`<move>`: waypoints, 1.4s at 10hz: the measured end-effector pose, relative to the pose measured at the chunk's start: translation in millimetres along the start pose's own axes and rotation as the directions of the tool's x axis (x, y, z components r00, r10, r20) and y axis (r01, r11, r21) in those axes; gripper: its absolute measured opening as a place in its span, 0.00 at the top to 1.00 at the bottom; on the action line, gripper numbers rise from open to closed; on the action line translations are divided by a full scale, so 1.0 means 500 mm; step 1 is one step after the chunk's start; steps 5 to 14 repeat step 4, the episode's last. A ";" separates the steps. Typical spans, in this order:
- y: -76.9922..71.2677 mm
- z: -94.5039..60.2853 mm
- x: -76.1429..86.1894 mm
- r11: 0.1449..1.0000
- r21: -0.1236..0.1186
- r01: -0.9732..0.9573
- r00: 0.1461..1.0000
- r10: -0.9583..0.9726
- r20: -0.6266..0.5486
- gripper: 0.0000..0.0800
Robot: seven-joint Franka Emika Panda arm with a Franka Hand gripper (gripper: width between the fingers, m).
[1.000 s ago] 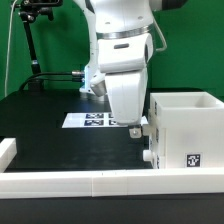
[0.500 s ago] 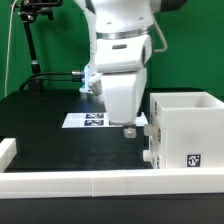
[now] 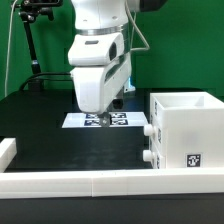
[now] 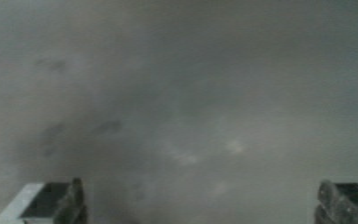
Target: Assemble drawer
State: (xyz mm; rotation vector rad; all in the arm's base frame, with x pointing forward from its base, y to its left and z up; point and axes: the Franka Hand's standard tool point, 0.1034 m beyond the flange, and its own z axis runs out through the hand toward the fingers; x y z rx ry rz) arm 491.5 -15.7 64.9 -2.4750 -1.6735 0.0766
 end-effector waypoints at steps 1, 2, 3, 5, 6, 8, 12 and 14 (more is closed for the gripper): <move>0.002 0.000 0.000 1.000 0.000 0.003 1.000 -0.003 0.001 0.19; 0.001 0.001 0.000 1.000 0.001 0.003 1.000 -0.003 0.001 0.19; 0.001 0.001 0.000 1.000 0.001 0.003 1.000 -0.003 0.001 0.19; 0.001 0.002 0.000 1.000 0.001 0.003 1.000 -0.003 0.001 0.19; 0.001 0.002 0.000 1.000 0.001 0.003 1.000 -0.003 0.001 0.19; 0.001 0.002 0.000 1.000 0.001 0.003 1.000 -0.003 0.001 0.19; 0.001 0.002 0.000 1.000 0.001 0.003 1.000 -0.003 0.001 0.19; 0.001 0.002 0.000 1.000 0.001 0.003 1.000 -0.003 0.001 0.19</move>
Offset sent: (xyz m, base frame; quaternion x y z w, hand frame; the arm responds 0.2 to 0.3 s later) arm 0.0000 0.0000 0.0000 0.0000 0.0000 0.0000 1.0000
